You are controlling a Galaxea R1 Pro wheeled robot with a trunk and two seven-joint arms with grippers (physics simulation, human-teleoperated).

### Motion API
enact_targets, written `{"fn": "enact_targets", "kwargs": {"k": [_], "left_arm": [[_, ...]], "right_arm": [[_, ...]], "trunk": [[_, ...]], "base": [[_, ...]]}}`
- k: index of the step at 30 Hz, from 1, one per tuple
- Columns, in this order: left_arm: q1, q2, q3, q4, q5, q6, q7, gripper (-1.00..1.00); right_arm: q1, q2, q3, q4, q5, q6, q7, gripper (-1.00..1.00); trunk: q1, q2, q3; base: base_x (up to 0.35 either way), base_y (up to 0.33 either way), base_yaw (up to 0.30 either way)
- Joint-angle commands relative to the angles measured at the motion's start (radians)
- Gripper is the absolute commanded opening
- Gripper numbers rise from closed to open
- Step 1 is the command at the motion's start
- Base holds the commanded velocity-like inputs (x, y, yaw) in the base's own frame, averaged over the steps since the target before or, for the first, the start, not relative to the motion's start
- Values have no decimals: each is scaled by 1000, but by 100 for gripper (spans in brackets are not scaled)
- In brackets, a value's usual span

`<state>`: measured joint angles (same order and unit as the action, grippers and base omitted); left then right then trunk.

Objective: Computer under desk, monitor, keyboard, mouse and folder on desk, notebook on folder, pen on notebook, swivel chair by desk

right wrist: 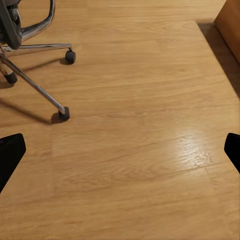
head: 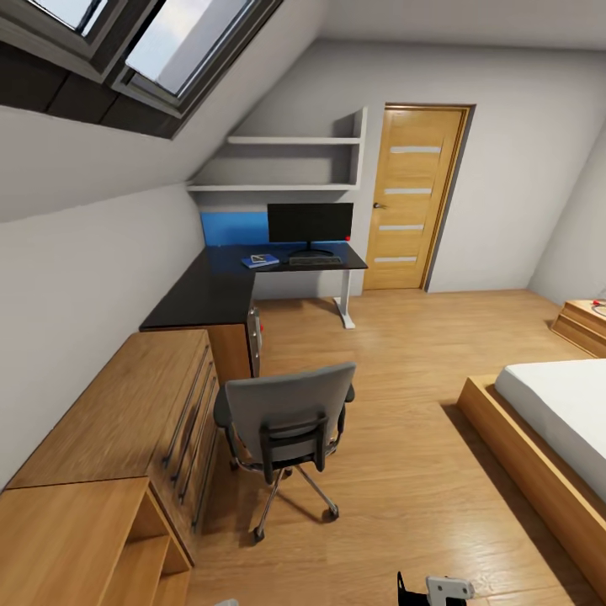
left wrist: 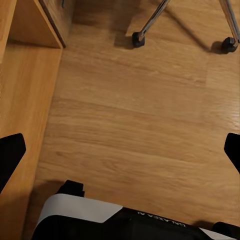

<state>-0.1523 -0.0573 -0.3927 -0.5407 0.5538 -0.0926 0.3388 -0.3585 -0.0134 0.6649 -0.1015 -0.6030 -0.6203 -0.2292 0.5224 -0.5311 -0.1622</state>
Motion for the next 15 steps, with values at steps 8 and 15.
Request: {"fn": "enact_targets", "kwargs": {"k": [8,15], "left_arm": [[-1,-1,-5,2,12,-8,6,100],[-1,-1,-5,4,10,-8,6,100]], "right_arm": [[0,0,9,-1,-1,-1,-9,100],[0,0,9,-1,-1,0,-9,100]], "trunk": [[31,-58,-27],[58,-107,-49]], "base": [[0,0,0],[0,0,0]]}}
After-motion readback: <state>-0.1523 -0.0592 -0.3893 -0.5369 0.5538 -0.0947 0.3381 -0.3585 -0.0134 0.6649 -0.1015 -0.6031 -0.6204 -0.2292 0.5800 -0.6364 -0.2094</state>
